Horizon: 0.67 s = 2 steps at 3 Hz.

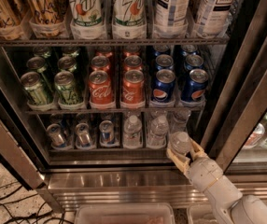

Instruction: Pick water bottle from bottom shelf of fridge

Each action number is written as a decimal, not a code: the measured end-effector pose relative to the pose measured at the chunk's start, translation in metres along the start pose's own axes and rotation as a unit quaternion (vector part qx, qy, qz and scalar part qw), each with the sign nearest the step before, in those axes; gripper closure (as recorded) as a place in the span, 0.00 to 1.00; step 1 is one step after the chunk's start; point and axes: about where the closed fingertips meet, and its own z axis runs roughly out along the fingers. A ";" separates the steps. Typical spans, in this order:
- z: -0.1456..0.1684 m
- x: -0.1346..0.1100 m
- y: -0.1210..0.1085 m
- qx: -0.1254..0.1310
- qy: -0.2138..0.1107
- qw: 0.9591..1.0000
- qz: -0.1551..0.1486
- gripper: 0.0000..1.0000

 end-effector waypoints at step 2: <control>-0.007 -0.027 0.053 -0.072 -0.041 0.997 -0.004 1.00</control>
Offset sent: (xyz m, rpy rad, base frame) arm -0.0616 0.0693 0.0238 0.0067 -0.0808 0.2612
